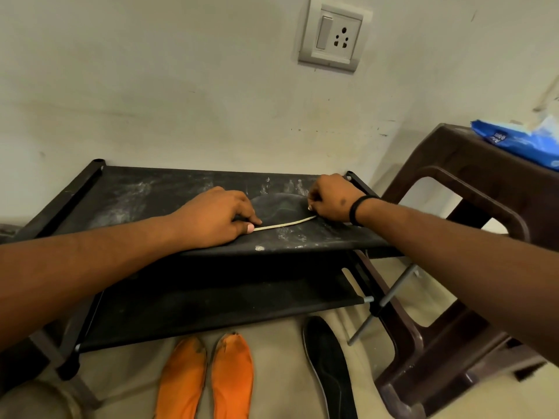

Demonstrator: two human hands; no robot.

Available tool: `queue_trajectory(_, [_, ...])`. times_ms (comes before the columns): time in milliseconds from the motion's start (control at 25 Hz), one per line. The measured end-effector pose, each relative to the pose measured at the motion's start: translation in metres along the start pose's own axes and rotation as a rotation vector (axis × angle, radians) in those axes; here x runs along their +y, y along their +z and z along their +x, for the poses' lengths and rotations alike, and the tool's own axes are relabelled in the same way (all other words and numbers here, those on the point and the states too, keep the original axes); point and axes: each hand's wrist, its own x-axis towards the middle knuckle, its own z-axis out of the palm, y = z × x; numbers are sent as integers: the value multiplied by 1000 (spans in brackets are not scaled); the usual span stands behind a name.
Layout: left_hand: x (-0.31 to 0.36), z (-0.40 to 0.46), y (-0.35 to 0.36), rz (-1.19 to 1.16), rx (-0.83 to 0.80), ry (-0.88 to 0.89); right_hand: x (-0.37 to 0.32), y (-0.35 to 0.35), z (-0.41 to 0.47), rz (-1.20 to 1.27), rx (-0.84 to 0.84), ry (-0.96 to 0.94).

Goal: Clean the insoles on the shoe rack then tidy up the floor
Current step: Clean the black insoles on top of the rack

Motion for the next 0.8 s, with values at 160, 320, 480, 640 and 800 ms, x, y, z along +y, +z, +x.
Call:
queue_trajectory(160, [0, 1, 0, -2, 13, -2, -23, 5, 18, 35, 85, 32])
queue_trajectory(320, [-1, 0, 0, 5, 1, 2, -70, 14, 16, 92, 34, -130])
queue_trajectory(480, [2, 3, -6, -4, -4, -11, -77, 7, 2, 109, -55, -284])
queue_trajectory(640, [6, 15, -10, 34, -77, -22, -38, -12, -7, 116, 28, -192])
queue_trajectory(800, [-6, 7, -27, -44, -182, 7, 0, -37, -14, 206, 214, -104])
